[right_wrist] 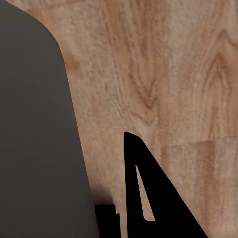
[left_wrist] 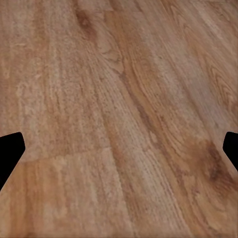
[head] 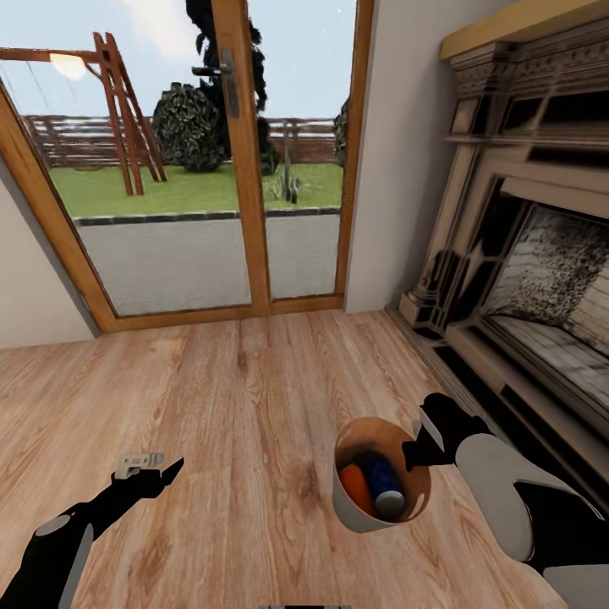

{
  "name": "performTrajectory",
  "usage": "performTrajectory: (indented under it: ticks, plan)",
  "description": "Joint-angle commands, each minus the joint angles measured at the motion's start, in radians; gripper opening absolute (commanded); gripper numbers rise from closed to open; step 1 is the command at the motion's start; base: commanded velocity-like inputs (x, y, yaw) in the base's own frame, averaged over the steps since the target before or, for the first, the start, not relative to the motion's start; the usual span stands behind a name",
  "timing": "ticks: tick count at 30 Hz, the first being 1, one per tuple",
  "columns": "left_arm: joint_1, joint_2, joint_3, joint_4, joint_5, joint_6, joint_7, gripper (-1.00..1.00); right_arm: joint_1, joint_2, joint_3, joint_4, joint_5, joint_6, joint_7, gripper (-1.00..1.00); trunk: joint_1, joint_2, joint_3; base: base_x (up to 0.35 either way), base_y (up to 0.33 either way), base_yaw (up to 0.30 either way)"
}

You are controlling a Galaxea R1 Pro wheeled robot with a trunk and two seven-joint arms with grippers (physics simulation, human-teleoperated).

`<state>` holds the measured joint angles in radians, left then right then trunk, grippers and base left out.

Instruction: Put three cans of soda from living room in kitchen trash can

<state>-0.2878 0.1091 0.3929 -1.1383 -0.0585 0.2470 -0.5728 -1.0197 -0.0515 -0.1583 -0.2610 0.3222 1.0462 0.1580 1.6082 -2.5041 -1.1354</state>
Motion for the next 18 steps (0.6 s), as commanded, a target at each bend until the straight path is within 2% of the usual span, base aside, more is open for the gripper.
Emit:
performTrajectory:
  ticks: [1, 9, 13, 18]
  plan:
    - [0.000, 0.000, 0.000, 0.000, 0.000, 0.000, 0.000, 1.00, 0.000, 0.000, -0.004, 0.000, -0.022, 0.001, 0.000, -1.00, 0.000, 0.000, 0.000, 0.000, 0.000, 0.000]
    - [0.000, 0.000, 0.000, 0.001, -0.003, 0.000, 0.001, 1.00, 0.000, -0.001, -0.004, 0.000, -0.022, 0.001, 0.000, -1.00, 0.000, 0.000, 0.000, 0.000, 0.000, 0.000]
    - [0.000, 0.000, 0.000, 0.002, -0.006, 0.000, 0.001, 1.00, 0.000, -0.001, -0.004, -0.002, -0.022, 0.001, 0.000, -1.00, 0.002, -0.001, -0.015, 0.000, 0.000, 0.000]
    - [0.000, 0.000, 0.000, 0.002, -0.006, -0.003, 0.001, 1.00, 0.000, -0.001, -0.005, -0.003, -0.021, 0.001, 0.000, -1.00, 0.002, -0.001, -0.015, 0.000, 0.000, 0.000]
